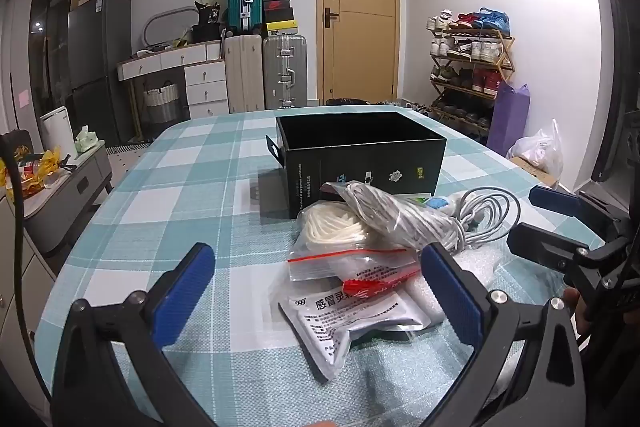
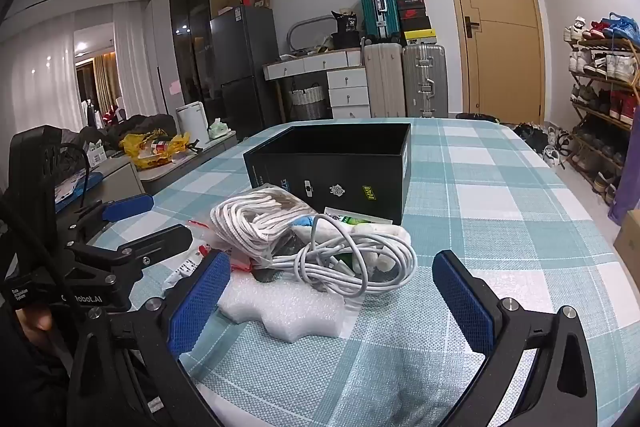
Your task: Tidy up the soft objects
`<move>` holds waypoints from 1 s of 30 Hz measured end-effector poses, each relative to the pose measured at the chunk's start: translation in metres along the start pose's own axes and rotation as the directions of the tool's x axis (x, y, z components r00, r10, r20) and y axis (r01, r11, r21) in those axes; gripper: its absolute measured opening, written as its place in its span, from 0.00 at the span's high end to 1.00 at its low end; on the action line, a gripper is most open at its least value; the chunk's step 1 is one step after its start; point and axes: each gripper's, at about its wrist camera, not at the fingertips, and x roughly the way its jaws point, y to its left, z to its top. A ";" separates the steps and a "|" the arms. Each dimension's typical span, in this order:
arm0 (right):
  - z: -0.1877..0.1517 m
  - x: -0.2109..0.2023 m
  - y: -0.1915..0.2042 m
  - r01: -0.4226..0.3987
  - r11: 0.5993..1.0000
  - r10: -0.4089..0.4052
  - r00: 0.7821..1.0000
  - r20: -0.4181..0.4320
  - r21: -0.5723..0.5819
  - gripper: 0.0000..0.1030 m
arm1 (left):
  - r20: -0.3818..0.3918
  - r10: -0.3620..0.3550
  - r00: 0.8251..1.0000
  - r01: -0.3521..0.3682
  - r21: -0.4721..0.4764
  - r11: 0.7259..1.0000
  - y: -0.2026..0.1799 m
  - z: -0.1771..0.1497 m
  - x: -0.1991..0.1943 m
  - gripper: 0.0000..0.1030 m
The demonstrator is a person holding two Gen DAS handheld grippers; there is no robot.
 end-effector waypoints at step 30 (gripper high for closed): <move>0.000 0.000 0.001 0.003 1.000 -0.003 1.000 0.000 -0.007 0.00 | 0.002 0.000 1.000 0.000 0.002 1.000 0.000 0.000 0.000 0.00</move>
